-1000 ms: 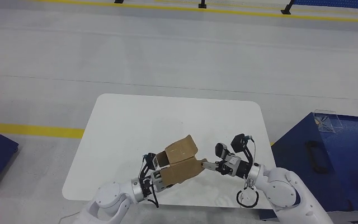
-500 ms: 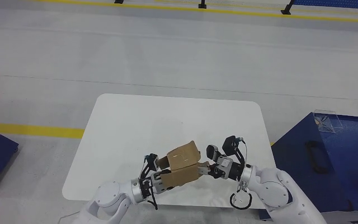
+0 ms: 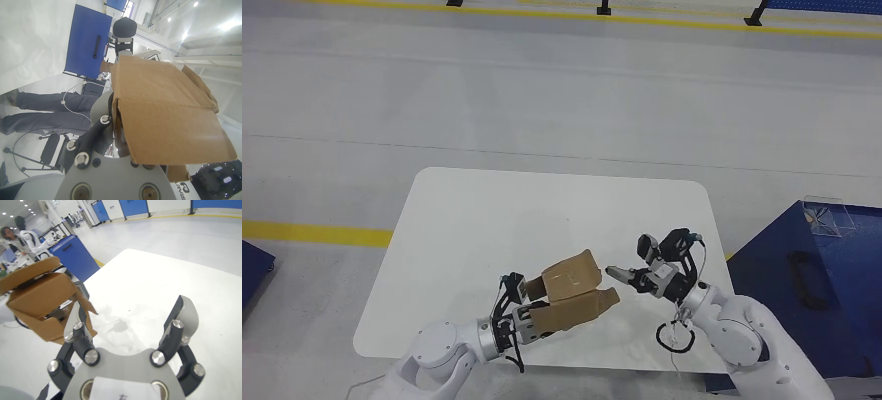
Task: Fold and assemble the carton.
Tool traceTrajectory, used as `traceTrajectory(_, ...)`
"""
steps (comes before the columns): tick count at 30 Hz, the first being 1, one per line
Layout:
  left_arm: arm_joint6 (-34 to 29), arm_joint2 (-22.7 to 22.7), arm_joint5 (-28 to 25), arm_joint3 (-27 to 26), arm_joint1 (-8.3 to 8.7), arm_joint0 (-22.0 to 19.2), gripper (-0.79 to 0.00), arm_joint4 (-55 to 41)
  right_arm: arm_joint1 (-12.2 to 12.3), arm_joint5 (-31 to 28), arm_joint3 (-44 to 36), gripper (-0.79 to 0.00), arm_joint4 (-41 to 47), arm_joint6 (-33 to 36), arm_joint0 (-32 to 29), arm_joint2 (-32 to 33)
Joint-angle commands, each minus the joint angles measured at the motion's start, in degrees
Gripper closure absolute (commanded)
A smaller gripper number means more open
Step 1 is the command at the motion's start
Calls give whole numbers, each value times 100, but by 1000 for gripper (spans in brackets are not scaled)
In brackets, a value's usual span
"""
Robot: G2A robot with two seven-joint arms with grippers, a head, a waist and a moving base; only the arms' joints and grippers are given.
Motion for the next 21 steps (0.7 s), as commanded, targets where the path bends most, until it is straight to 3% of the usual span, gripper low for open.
traceTrajectory(1, 6, 0, -3, -17, 3, 4, 0, 37, -27, 268, -11, -785, -371, -111, 21, -132)
traceTrajectory(6, 40, -14, 6, -41, 7, 13, 0, 82, -90, 577, -25, -785, -811, -210, 116, -399)
traceTrajectory(21, 272, -61, 105, 41, -5, -26, 0, 7, -144, 432, -403, -785, -1031, -51, -115, -575)
